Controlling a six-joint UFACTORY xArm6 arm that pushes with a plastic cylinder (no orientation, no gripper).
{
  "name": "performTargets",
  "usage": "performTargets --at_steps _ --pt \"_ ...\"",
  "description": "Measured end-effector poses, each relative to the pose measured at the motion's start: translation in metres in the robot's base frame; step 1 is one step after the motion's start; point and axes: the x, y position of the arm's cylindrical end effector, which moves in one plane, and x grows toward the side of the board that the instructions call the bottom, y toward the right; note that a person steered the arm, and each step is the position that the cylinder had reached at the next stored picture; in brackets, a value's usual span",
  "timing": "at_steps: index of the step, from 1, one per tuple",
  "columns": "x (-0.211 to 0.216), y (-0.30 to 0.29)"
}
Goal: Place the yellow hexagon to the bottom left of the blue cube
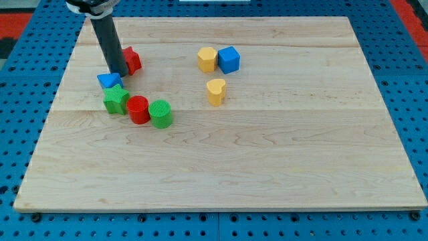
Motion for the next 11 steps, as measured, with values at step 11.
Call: performTargets --at_steps 11 --pt "-0.018 0.179"
